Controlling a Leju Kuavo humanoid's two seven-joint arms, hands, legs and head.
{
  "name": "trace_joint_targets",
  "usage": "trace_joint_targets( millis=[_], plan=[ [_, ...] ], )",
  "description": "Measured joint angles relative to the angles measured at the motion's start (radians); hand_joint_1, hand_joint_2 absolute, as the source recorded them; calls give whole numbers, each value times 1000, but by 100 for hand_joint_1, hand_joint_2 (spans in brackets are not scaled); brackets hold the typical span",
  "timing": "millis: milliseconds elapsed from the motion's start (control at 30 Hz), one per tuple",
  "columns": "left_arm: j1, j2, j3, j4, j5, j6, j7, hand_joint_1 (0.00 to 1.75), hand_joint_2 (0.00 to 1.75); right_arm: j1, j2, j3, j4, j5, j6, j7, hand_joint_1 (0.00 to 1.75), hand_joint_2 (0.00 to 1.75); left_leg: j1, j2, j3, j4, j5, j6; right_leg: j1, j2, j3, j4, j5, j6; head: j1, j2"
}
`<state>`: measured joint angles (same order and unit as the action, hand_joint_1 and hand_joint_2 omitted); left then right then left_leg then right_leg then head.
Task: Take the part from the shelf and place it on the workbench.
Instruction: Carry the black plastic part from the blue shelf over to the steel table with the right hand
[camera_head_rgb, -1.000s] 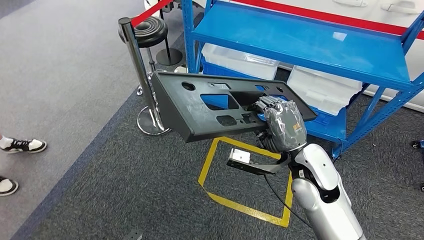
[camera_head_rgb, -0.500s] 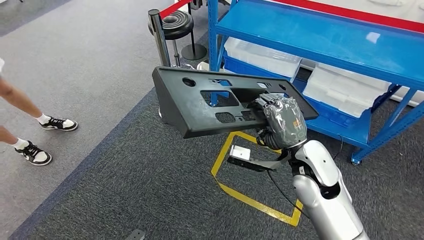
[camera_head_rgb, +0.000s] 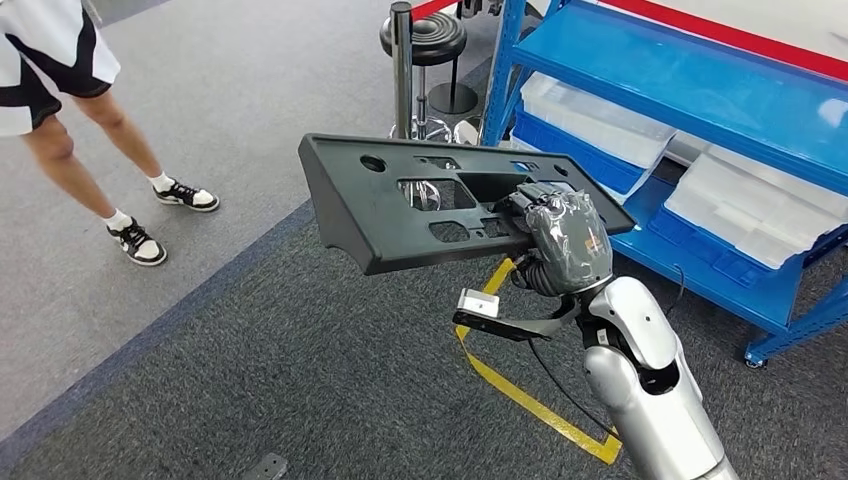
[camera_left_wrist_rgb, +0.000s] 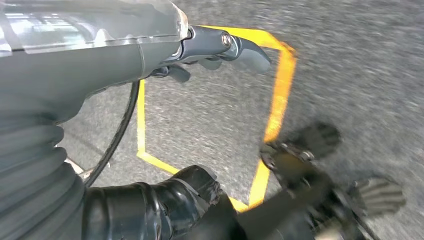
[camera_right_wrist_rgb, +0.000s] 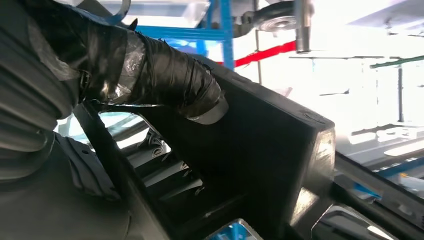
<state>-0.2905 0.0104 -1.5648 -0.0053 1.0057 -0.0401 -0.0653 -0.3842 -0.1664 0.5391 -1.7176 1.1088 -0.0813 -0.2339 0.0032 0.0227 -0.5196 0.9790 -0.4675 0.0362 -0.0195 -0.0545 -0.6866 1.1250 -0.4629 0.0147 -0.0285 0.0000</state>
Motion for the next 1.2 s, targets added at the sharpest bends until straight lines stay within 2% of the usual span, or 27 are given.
trace_joint_targets(
  millis=[33,67,100,133,167,200,267,333,400,433,467,533,600,633,667,700,767,800,833,900,933,1000,1033,1100,1133,1167,1200],
  plan=[
    [0,0,0,0,0,0,0,0,175,1,-1,0,2,0,0,0,175,175,-2,-9,-12,3,7,5,-1,31,-25,67,-43,1,0,0],
    [-1,0,0,0,0,0,0,0,175,2,-2,0,3,0,0,0,175,175,-3,-19,-24,8,13,9,-1,46,-48,134,-76,2,0,0],
    [-1,0,0,0,0,0,0,0,175,3,-3,0,6,0,0,0,175,175,-5,-31,-34,14,17,9,-1,52,-61,179,-94,2,0,0],
    [-1,-1,0,0,0,0,0,0,175,4,-4,0,8,0,0,0,175,175,-6,-44,-44,21,19,9,0,54,-55,188,-92,1,0,0],
    [0,-1,0,0,0,0,0,0,175,5,-6,0,10,-1,0,0,175,175,-6,-57,-53,29,21,8,-1,56,-30,158,-73,-2,0,0],
    [0,-2,0,0,0,0,0,0,175,5,-7,0,11,-2,0,0,175,175,-6,-70,-60,38,21,7,-1,63,9,97,-46,-5,0,0],
    [-1,-5,0,0,-1,0,0,0,175,5,-10,-1,11,-3,0,0,175,175,-6,-90,-75,53,22,2,-1,95,75,-18,-17,-13,0,0],
    [-2,-8,0,0,-1,1,1,0,175,6,-11,-1,12,-4,0,0,175,175,-4,-106,-89,60,27,-10,1,113,91,-56,-17,-19,-1,0],
    [0,-6,0,0,-1,1,2,0,175,6,-12,-1,12,-4,0,0,175,175,-1,-122,-97,57,35,-23,0,96,90,-66,-8,-25,0,0],
    [1,-6,0,1,-1,1,2,0,175,6,-12,-1,12,-4,0,0,175,175,-2,-117,-101,61,31,-29,-3,86,93,-74,-3,-31,-1,0],
    [1,-6,0,1,-1,1,2,0,175,5,-12,-1,11,-4,-1,0,175,175,-2,-102,-112,83,15,-34,-6,74,95,-83,3,-36,-3,0],
    [-1,-7,0,2,-1,1,2,0,175,4,-12,-1,11,-5,-1,0,175,175,1,-57,-156,179,-42,-44,-7,53,95,-92,10,-43,-8,0],
    [-2,-7,0,2,-1,1,2,0,175,6,-12,-1,12,-5,0,0,175,175,8,-34,-206,293,-90,-53,-5,31,90,-90,12,-43,-9,0],
    [-1,-7,0,2,-1,1,2,0,175,7,-12,-1,12,-5,0,0,175,175,11,-30,-213,315,-91,-57,-4,19,88,-88,12,-42,-9,0],
    [0,-7,0,2,-1,1,2,0,175,8,-12,-1,12,-5,0,0,175,175,14,-27,-200,298,-75,-60,-4,8,86,-86,12,-42,-9,0],
    [0,-6,0,2,-1,1,2,0,175,8,-12,-1,12,-5,0,0,175,175,15,-20,-168,245,-45,-60,-5,-3,86,-83,12,-40,-9,0],
    [-3,-6,0,2,-2,2,3,0,175,8,-13,-1,12,-6,-1,0,175,175,12,13,-95,110,1,-56,-3,-22,85,-80,11,-32,-9,0],
    [-5,-7,0,2,-3,3,4,0,175,8,-14,-2,11,-7,-3,0,175,175,8,23,-73,67,12,-50,-1,-30,85,-79,11,-26,-9,0],
    [-7,-7,0,2,-4,5,5,0,175,10,-15,-3,11,-9,-4,0,175,175,4,28,-67,49,13,-44,1,-37,85,-80,13,-19,-8,0],
    [-7,-8,0,2,-6,8,9,0,175,13,-17,-6,10,-14,-6,-1,175,175,0,8,-71,45,21,-30,2,-51,86,-84,16,-6,-7,0],
    [-7,-9,0,2,-8,10,11,0,175,16,-20,-9,10,-15,-6,-1,175,175,1,0,-72,40,26,-23,1,-44,85,-80,12,0,-7,0],
    [-10,-13,0,2,-13,12,17,0,175,21,-27,-17,9,-19,-8,-2,175,175,5,-15,-73,30,37,-7,-3,-4,65,-31,-29,7,-7,0],
    [-14,-16,0,1,-19,12,20,0,175,26,-32,-22,8,-21,-10,-3,175,175,5,-22,-76,29,41,-2,-4,23,42,25,-64,8,-7,0],
    [-22,-20,0,-3,-59,3,36,0,175,43,-50,-36,7,-30,-18,-11,175,175,2,-41,-82,30,46,5,-2,49,-13,152,-124,7,-7,0],
    [-27,-25,0,-7,-93,-6,52,0,175,57,-65,-46,6,-39,-28,-20,175,175,0,-54,-85,32,47,7,-1,53,-29,189,-132,7,-7,0],
    [-34,-29,0,-14,-129,-14,73,0,175,73,-84,-62,6,-54,-43,-34,175,175,-1,-68,-87,35,48,8,-1,54,-26,187,-119,6,-7,0],
    [-42,-36,0,-23,-161,-18,97,0,175,89,-106,-83,7,-72,-61,-53,175,175,-2,-84,-90,40,48,8,-2,58,-6,147,-89,4,-7,0]
  ],
)
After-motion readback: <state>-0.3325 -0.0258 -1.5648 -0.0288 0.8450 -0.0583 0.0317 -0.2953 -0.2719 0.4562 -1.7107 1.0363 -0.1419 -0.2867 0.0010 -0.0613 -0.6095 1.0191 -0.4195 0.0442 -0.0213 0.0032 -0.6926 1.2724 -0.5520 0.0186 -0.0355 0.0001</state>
